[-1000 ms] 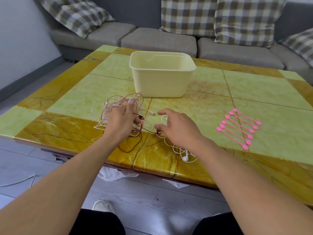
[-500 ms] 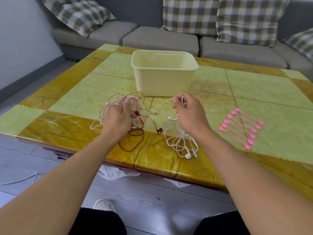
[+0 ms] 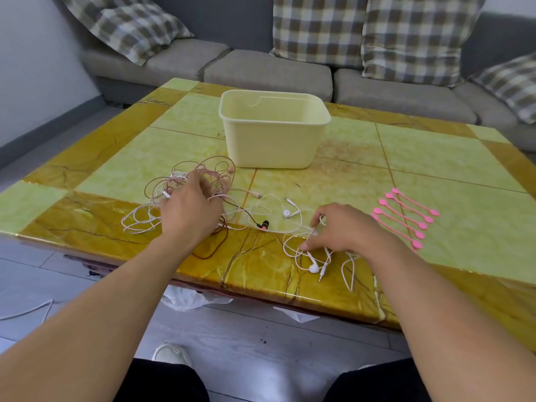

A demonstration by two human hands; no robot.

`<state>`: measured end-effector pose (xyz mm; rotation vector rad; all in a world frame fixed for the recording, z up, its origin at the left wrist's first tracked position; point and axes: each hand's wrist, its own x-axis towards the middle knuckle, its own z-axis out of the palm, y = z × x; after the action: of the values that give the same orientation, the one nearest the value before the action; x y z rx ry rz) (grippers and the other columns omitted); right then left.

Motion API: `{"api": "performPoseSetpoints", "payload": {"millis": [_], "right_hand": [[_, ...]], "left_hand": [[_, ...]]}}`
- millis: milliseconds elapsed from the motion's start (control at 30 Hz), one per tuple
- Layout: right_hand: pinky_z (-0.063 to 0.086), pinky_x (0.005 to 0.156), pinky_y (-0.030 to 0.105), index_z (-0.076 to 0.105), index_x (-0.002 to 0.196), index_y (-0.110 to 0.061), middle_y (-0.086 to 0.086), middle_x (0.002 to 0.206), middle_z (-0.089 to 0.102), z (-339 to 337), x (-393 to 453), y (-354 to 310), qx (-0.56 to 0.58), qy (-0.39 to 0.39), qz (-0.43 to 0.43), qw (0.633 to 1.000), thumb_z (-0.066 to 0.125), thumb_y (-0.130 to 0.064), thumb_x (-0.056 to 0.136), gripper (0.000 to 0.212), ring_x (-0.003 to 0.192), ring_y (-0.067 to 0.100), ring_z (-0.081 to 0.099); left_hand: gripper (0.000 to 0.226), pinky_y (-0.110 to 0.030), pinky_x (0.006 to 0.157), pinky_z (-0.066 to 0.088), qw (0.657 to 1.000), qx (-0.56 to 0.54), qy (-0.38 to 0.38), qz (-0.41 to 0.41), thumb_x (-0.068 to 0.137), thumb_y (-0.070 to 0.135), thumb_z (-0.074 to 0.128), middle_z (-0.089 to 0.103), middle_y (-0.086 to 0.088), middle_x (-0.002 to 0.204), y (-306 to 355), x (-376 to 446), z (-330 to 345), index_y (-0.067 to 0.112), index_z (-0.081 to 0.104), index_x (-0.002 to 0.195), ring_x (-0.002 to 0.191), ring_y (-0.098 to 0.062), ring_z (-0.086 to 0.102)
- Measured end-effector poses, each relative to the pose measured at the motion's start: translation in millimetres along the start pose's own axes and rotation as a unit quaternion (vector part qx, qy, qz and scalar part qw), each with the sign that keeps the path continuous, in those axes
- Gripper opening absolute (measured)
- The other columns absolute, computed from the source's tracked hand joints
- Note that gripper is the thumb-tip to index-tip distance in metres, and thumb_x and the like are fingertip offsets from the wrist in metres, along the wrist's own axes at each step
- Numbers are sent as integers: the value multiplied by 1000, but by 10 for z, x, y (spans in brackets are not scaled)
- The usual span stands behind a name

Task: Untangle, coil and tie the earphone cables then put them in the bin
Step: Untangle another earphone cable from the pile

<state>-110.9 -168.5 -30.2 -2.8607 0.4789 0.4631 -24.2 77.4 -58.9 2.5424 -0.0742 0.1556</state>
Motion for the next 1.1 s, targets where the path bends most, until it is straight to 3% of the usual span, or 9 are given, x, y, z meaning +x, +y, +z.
{"api": "performPoseSetpoints", "payload": {"millis": [133, 233, 333, 433, 533, 633, 733, 1000, 1100], "right_hand": [[50, 70, 30, 70, 94, -31, -5, 101, 71, 24, 72, 38, -2, 10, -8, 1000, 79, -52, 82, 25, 88, 17, 65], [47, 70, 29, 72, 94, -29, -6, 96, 70, -74, 7, 123, 127, 33, -63, 989, 71, -44, 92, 15, 81, 11, 63], [46, 64, 23, 73, 94, -29, -14, 82, 72, -220, -125, 154, 315, 146, -123, 930, 63, -37, 99, 14, 71, 0, 65], [46, 68, 15, 71, 93, -21, -10, 79, 76, -302, -197, 130, 479, 224, -154, 834, 55, -26, 105, 21, 71, 0, 66], [37, 61, 20, 68, 88, -22, -9, 65, 66, -323, -187, 138, 545, 273, -131, 782, 49, -24, 107, 27, 58, -1, 55], [46, 61, 22, 65, 85, -19, -6, 56, 58, -379, -193, 142, 620, 295, -114, 718, 47, -22, 108, 29, 63, 16, 59], [37, 46, 19, 60, 80, -18, -1, 55, 52, -379, -241, 125, 637, 281, -99, 711, 42, -18, 110, 35, 66, 26, 57], [22, 43, 23, 56, 72, -21, -3, 52, 39, -384, -238, 86, 684, 256, -100, 676, 45, -30, 109, 40, 42, 11, 29], [23, 41, 22, 56, 73, -16, 3, 64, 62, -363, -237, 78, 622, 247, -112, 735, 43, -29, 109, 41, 44, 13, 30]], "left_hand": [[39, -41, 102, 33, 989, -38, 56, 130, 75, 5, 65, 65, 1, 114, 83, -42, 21, 19, 65, 111, 118, -26, 52], [36, -39, 105, 37, 963, -53, -66, 256, 78, 7, 67, 66, 2, 117, 132, -97, 102, 22, 69, 111, 121, -19, 52], [30, -35, 94, 41, 942, 16, -158, 295, 87, 32, 70, 70, 11, 107, 173, -163, 230, 28, 68, 116, 108, -13, 56], [32, -31, 76, 38, 953, 47, -149, 259, 90, 53, 66, 68, 13, 90, 204, -145, 297, 32, 65, 113, 93, -14, 58], [35, -35, 74, 46, 968, 74, -135, 199, 87, 63, 63, 67, 3, 87, 181, -74, 318, 33, 62, 105, 91, -23, 62], [35, -35, 72, 41, 978, 92, -108, 151, 88, 63, 62, 65, 2, 86, 160, -55, 283, 30, 58, 99, 95, -27, 62], [33, -37, 74, 44, 992, 58, -53, 104, 93, 54, 61, 62, -3, 81, 149, -24, 202, 23, 58, 105, 92, -33, 64], [38, -45, 90, 49, 1000, 13, 23, 7, 97, 59, 48, 60, 1, 71, 79, 57, 31, 22, 59, 94, 81, -31, 61], [40, -44, 96, 41, 999, 20, 46, -14, 96, 59, 48, 54, 5, 61, 57, 86, -8, 23, 58, 84, 75, -29, 54]]}}
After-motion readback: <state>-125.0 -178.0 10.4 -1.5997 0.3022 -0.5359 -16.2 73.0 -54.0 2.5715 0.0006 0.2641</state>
